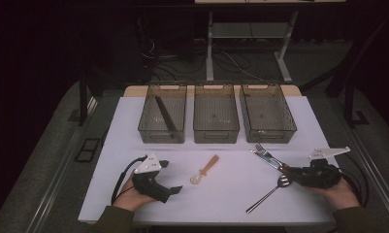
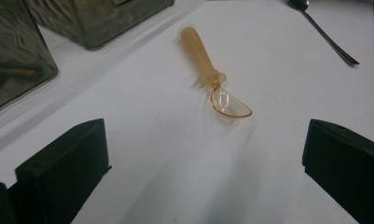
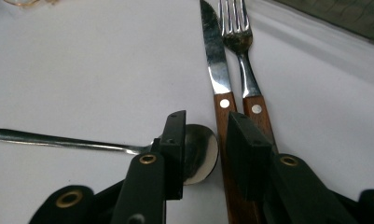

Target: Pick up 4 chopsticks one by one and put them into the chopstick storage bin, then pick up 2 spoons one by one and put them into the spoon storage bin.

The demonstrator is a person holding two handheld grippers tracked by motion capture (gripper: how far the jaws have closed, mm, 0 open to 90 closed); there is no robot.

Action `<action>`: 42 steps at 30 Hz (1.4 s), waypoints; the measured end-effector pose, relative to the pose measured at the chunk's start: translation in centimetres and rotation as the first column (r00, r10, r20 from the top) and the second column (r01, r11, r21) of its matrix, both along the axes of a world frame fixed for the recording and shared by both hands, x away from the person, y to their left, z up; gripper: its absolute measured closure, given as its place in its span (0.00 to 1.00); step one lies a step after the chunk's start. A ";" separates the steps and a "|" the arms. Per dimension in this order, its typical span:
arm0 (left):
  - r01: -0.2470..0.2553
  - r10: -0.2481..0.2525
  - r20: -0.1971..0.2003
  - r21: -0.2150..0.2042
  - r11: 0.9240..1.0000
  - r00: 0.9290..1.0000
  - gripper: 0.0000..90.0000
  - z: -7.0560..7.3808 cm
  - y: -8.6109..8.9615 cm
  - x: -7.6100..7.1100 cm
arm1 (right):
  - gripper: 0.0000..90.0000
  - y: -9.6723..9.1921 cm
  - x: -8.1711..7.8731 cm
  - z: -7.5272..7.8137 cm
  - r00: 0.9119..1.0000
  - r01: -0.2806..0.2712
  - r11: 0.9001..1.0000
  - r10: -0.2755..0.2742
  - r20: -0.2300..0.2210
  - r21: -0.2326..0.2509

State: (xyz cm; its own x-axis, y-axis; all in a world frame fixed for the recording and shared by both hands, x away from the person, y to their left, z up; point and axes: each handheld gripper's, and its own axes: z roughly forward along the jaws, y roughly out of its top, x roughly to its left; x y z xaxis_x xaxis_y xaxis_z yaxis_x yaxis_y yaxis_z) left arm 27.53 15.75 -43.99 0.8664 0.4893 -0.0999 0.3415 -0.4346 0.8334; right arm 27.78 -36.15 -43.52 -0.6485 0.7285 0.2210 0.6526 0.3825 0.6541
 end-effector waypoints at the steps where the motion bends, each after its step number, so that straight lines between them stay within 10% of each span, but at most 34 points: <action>1: 0.000 0.000 0.000 0.001 1.000 1.000 0.00 0.0 0.0 0.0 | 0.78 0.0 0.0 -0.1 1.000 -0.001 1.000 0.001 -0.008 0.002; 30: 0.001 -0.001 -0.001 -0.002 1.000 1.000 0.00 0.0 0.0 0.0 | 0.94 -0.6 0.5 -0.8 0.995 -0.041 0.995 0.048 -0.085 0.086; 42: 0.004 -0.004 -0.001 -0.003 1.000 1.000 0.00 0.0 0.0 0.0 | 0.99 -0.9 0.6 1.3 0.999 -0.038 0.975 0.038 0.007 0.220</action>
